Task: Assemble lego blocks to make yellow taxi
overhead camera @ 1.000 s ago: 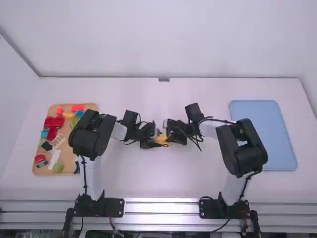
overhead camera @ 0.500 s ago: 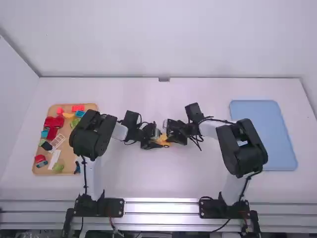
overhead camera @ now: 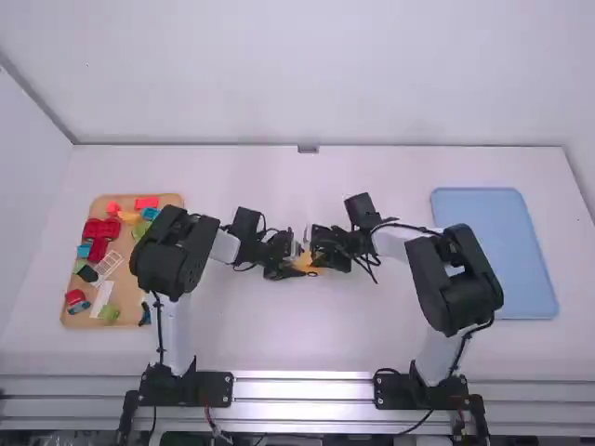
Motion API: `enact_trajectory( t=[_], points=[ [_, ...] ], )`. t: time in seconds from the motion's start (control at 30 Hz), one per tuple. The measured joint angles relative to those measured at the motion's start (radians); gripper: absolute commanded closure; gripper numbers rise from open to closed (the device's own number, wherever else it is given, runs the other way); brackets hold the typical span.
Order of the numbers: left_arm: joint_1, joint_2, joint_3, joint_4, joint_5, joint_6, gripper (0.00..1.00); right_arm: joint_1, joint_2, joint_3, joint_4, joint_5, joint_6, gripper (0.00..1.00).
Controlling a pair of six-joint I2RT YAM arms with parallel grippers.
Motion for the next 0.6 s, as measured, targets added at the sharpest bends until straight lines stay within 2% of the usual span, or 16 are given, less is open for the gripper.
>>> enact_trajectory(
  t=[0.6],
  points=[
    [0.0,0.0,0.0,0.0,0.0,0.001,0.66,0.006,-0.001,0.001,-0.039,-0.007,0.026,0.89]
  ],
)
